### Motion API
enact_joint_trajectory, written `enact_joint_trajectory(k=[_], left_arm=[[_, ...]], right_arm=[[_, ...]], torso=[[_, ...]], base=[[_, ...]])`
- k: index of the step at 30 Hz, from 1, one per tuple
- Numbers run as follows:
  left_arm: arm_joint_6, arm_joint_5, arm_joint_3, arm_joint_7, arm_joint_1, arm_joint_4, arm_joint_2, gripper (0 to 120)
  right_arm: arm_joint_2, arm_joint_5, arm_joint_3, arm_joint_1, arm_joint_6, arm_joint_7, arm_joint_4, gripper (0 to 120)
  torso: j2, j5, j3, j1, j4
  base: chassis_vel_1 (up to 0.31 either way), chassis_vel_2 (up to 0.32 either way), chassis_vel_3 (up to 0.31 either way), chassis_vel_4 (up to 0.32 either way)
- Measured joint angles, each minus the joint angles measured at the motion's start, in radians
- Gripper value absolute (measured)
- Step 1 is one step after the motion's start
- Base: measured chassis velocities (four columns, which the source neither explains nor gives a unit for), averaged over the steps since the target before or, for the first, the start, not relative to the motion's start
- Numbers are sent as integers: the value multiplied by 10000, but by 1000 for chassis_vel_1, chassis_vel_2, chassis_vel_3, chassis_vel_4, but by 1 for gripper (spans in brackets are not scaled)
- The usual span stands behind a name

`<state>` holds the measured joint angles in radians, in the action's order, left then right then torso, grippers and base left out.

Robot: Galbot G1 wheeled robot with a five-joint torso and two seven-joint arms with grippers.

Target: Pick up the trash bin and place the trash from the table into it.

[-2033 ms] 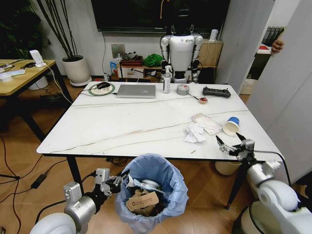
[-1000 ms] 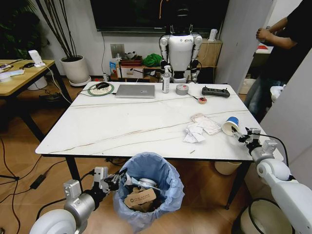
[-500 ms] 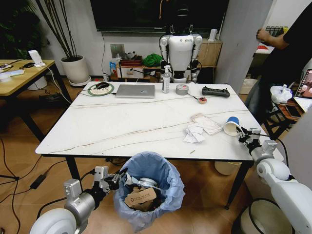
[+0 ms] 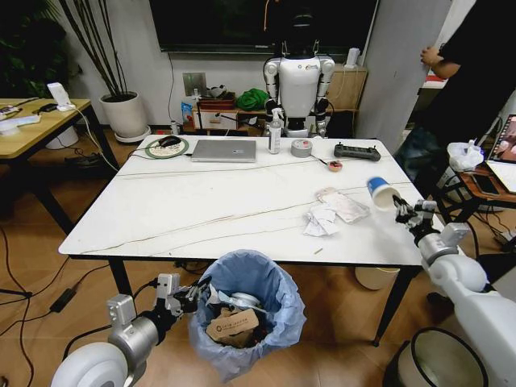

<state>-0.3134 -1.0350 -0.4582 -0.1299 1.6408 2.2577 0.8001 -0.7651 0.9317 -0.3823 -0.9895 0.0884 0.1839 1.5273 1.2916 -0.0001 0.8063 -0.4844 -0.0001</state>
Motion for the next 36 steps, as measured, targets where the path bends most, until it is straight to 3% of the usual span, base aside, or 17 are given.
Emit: enact_joint_trajectory(k=[7, 12, 24, 36], left_arm=[[6, -115, 1, 11, -62, 0, -117, 0], [8, -167, -6, 14, -86, -3, -186, 0], [9, -273, 4, 16, -211, -103, -230, 0], [9, -315, 8, 8, -252, -130, -212, 0]], right_arm=[[1032, 769, 2, -650, 74, 1069, 2567, 0], [1321, 870, 120, -835, -21, 1235, 3496, 0], [2045, 1027, 265, -1223, 114, 2545, 4053, 0], [2711, 708, 801, -1194, 423, 4767, 4185, 0]], torso=[[0, -4, -1, 2, 2], [0, 1, -1, 2, 1], [0, 1, -1, 2, 1], [1, 1, 0, 1, 1]], base=[[0, 0, 0, 0], [0, 0, 0, 0], [0, 0, 0, 0], [0, 0, 0, 0]])
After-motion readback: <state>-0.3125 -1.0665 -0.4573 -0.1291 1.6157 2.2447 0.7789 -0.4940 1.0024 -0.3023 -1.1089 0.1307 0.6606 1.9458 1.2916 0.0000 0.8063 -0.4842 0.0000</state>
